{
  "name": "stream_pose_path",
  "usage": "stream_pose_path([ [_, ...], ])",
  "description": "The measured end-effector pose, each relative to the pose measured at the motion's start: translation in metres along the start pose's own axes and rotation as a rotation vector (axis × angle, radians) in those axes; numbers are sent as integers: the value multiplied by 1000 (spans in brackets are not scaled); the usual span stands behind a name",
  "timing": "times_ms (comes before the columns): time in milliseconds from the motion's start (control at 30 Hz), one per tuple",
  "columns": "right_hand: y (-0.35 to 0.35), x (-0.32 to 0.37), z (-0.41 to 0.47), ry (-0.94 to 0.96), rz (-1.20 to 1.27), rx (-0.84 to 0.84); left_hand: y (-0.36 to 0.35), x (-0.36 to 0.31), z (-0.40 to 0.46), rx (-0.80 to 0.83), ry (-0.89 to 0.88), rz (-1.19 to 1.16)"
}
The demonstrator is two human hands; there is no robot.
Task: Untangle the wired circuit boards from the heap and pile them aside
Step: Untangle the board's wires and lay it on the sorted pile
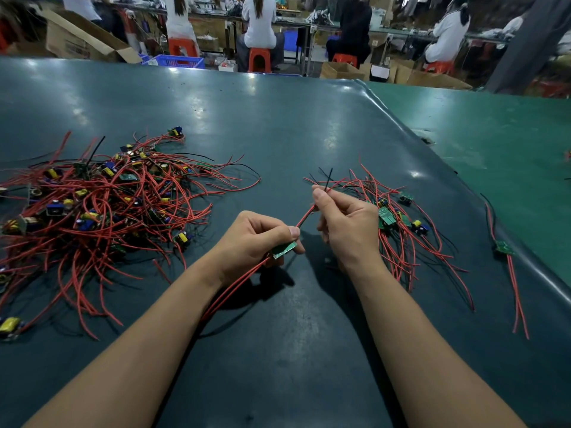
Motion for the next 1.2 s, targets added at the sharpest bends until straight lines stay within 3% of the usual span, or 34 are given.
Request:
stream_pose_path([
  [733, 10, 2, 8, -53, 54, -43, 2, 1, 0, 6, -2, 69],
  [900, 8, 1, 9, -245, 232, -65, 1, 1, 1, -24, -2, 57],
  [1033, 1, 0, 2, -482, 141, 130, 2, 3, 1, -140, -6, 23],
  [1200, 3, 2, -3, -560, 103, 303, 0, 2, 3, -143, -10, 38],
])
Point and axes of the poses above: each hand's wrist, its own z-axis towards the middle knuckle, its own y-axis out of the back of the hand, x = y × z, the point moved 2 cm from there along z, towards the middle knuckle, and after that the axes turned 12 degrees about -x, right-handed, at the moved point
